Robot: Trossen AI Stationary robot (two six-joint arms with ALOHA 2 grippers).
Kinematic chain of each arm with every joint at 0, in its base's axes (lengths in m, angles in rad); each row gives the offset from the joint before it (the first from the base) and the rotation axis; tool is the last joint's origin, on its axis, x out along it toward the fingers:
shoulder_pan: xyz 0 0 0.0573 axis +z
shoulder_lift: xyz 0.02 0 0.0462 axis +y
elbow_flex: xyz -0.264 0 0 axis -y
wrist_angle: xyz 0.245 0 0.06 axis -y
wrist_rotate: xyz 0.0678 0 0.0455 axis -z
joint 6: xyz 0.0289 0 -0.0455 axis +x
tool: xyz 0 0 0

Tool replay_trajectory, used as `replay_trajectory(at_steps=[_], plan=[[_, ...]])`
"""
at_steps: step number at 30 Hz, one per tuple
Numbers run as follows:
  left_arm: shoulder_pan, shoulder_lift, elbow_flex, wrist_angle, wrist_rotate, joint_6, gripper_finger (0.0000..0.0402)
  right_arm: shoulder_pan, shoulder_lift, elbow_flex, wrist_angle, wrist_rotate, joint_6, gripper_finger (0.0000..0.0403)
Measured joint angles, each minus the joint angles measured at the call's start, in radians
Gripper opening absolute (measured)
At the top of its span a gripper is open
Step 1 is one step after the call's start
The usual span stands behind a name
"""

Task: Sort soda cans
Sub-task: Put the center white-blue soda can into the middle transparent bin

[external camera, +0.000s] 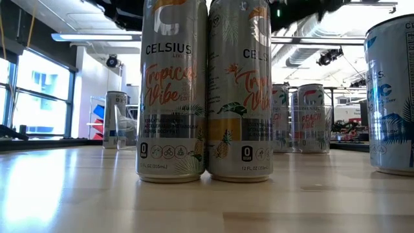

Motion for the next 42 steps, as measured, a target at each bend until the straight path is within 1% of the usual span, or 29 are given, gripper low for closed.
replay_trajectory(at_steps=[2, 6, 9, 12, 17, 27, 33, 37, 42], plan=[[-0.004, 0.018, 0.000, 0.001, -0.012, -0.004, 0.0337, -0.027, 0.025, -0.027, 0.033, -0.032, 0.032, 0.0239], [-0.001, 0.047, 0.000, 0.005, -0.044, -0.005, 0.0337, -0.030, 0.104, -0.032, 0.048, -0.042, 0.041, 0.0239], [0.001, 0.058, 0.000, 0.006, -0.060, -0.012, 0.0337, -0.033, 0.156, -0.032, 0.038, -0.033, 0.039, 0.0239], [0.001, 0.063, 0.000, 0.004, -0.064, -0.023, 0.0337, -0.034, 0.181, -0.032, 0.018, -0.010, 0.041, 0.0239], [0.001, 0.063, 0.000, 0.003, -0.067, -0.023, 0.0337, -0.033, 0.188, -0.032, -0.036, 0.011, 0.043, 0.0239], [0.001, 0.063, 0.000, 0.008, -0.077, -0.031, 0.0337, -0.051, 0.188, -0.031, -0.089, 0.011, 0.050, 0.0239], [0.002, 0.063, 0.000, 0.010, -0.085, -0.031, 0.0337, -0.057, 0.188, -0.031, -0.106, -0.025, 0.068, 0.0240], [0.006, 0.063, 0.000, 0.010, -0.085, -0.031, 0.0337, -0.057, 0.188, -0.031, -0.108, -0.040, 0.068, 0.0255], [0.006, 0.063, 0.000, 0.010, -0.086, -0.031, 0.0337, -0.057, 0.188, -0.031, -0.114, -0.045, 0.068, 0.0260]])
